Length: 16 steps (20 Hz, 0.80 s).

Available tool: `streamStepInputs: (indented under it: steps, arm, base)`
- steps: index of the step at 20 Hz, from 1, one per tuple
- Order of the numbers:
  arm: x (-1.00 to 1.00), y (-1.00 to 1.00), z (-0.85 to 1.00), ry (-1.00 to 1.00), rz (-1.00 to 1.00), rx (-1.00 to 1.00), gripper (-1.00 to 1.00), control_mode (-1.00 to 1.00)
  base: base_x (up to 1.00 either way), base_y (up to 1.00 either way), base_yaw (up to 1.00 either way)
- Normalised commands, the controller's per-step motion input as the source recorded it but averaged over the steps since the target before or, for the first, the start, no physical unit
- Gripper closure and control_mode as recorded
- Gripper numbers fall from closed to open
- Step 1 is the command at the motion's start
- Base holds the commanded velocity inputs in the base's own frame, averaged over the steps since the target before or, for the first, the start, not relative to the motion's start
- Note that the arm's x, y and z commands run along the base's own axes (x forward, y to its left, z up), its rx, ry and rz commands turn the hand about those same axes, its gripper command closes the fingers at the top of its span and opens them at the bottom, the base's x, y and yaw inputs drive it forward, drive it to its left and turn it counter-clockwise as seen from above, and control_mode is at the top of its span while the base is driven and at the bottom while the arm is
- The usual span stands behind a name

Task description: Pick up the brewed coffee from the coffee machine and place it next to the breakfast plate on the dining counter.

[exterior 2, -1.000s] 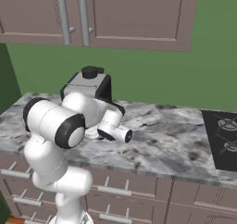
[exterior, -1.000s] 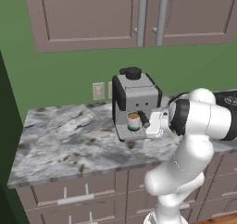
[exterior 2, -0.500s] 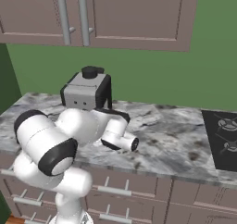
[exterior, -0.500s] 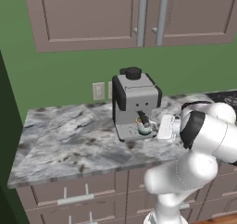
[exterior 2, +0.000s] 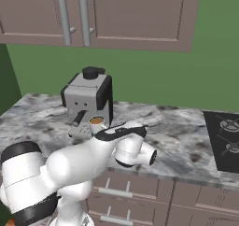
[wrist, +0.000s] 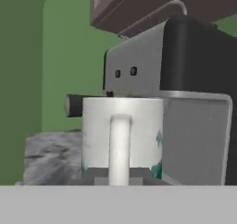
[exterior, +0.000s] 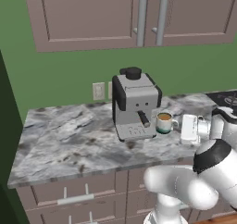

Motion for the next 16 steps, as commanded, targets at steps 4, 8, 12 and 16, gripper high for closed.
streamStepInputs:
  steps: [4, 8, 12, 16]
  arm:
    - [-0.65, -0.04, 1.00, 0.00, 0.23, 0.13, 1.00, -1.00]
    - [-0.86, 0.03, 0.95, 0.00, 0.25, 0.02, 1.00, -1.00]
    - [-0.91, 0.16, 0.56, -0.07, 0.21, 0.00, 1.00, -1.00]
    - [-0.24, 0.18, 0.08, -0.07, 0.08, -0.02, 1.00, -1.00]
  base:
    - [0.00, 0.00, 0.00]
    - [0.00, 0.00, 0.00]
    - [0.00, 0.00, 0.00]
    - [0.00, 0.00, 0.00]
